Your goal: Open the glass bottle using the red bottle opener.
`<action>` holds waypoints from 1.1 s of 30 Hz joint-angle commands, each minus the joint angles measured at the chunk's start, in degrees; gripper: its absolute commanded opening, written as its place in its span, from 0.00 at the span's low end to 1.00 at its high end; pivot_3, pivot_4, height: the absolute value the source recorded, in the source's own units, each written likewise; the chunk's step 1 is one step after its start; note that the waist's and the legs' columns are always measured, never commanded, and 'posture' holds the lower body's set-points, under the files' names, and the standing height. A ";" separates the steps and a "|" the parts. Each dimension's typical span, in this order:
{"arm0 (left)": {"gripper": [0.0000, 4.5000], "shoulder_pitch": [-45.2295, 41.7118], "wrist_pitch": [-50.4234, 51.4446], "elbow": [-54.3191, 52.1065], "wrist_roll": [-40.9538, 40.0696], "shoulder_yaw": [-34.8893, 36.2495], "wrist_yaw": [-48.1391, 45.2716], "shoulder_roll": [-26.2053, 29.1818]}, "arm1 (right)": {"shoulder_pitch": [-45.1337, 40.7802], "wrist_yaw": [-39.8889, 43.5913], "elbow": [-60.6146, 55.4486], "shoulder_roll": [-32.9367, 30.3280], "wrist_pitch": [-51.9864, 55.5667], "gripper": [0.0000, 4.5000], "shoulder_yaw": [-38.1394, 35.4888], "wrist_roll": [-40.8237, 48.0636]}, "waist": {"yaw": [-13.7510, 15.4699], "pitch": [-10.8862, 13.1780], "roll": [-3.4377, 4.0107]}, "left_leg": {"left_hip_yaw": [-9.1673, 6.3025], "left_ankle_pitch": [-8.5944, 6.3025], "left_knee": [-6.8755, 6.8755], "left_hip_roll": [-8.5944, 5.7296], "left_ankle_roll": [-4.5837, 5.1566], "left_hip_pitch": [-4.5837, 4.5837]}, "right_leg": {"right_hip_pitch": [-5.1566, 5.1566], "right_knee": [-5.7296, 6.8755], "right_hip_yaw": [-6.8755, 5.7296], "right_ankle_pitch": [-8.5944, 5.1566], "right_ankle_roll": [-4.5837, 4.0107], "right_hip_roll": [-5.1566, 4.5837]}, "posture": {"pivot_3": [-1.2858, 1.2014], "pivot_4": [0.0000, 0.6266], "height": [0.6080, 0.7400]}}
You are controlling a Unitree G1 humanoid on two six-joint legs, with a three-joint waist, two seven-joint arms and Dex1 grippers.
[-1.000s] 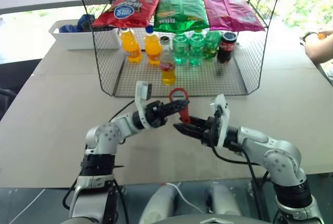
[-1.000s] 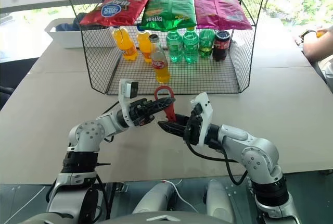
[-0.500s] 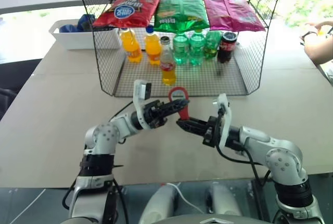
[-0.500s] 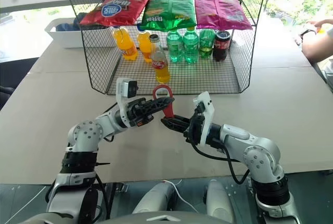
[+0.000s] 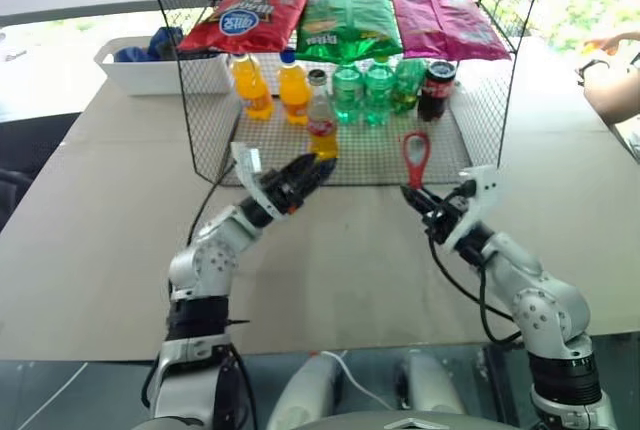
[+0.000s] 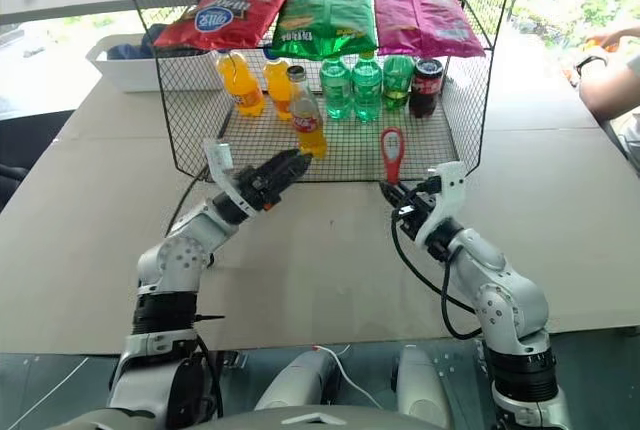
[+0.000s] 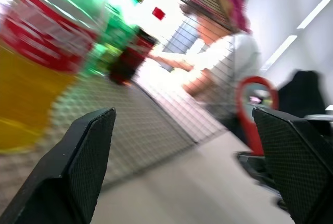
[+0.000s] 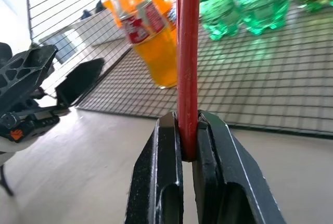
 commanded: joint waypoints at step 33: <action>0.99 -30.83 -49.89 55.97 28.40 -3.15 17.72 -5.17 | -2.50 -0.43 -1.11 5.80 -6.36 0.00 3.18 -8.40 | -0.34 0.01 -0.02 | -0.04 -0.02 0.06 -0.07 0.04 -0.07 | -0.02 0.01 -0.11 0.01 0.02 0.18 | 0.52 0.24 1.00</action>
